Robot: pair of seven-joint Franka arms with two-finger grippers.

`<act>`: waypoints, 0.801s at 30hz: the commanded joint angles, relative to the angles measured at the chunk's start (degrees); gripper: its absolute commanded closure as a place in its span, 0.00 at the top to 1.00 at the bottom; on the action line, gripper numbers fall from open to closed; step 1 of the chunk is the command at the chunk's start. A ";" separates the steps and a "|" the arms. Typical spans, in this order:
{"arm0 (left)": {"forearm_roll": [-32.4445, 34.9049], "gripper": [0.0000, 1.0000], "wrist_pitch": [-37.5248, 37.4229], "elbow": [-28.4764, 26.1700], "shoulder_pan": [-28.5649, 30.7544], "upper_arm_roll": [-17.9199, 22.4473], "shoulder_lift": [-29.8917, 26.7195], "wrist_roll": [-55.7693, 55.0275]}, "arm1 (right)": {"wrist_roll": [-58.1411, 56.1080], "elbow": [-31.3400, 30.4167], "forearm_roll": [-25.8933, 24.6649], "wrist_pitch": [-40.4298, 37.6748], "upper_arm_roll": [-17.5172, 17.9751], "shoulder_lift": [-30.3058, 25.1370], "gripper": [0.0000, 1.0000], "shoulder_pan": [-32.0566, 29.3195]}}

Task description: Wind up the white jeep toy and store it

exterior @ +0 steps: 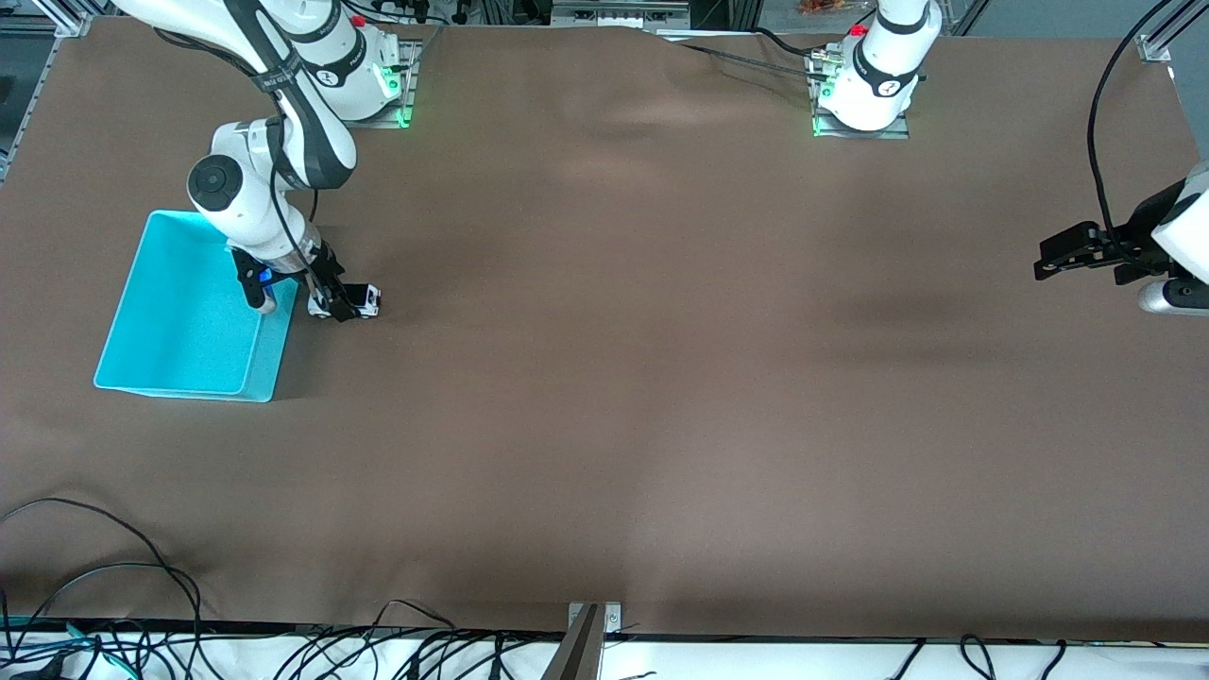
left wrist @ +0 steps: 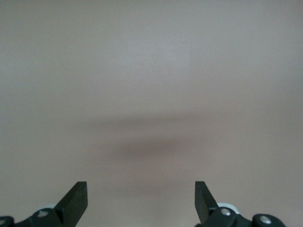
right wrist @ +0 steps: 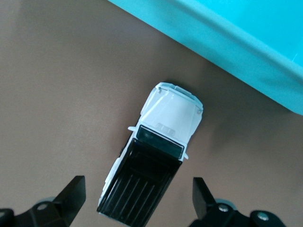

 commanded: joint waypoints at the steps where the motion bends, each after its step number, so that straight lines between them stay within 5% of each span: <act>1: 1.23 1.00 -0.29 -0.61 -0.16 0.09 -0.66 0.69 | 2.46 0.22 -0.07 1.82 0.12 1.03 1.00 -0.13; 24: 1.23 1.00 -0.29 -0.52 -0.16 0.09 -0.75 0.69 | 4.40 0.39 -0.42 4.90 -2.43 3.85 1.00 -0.04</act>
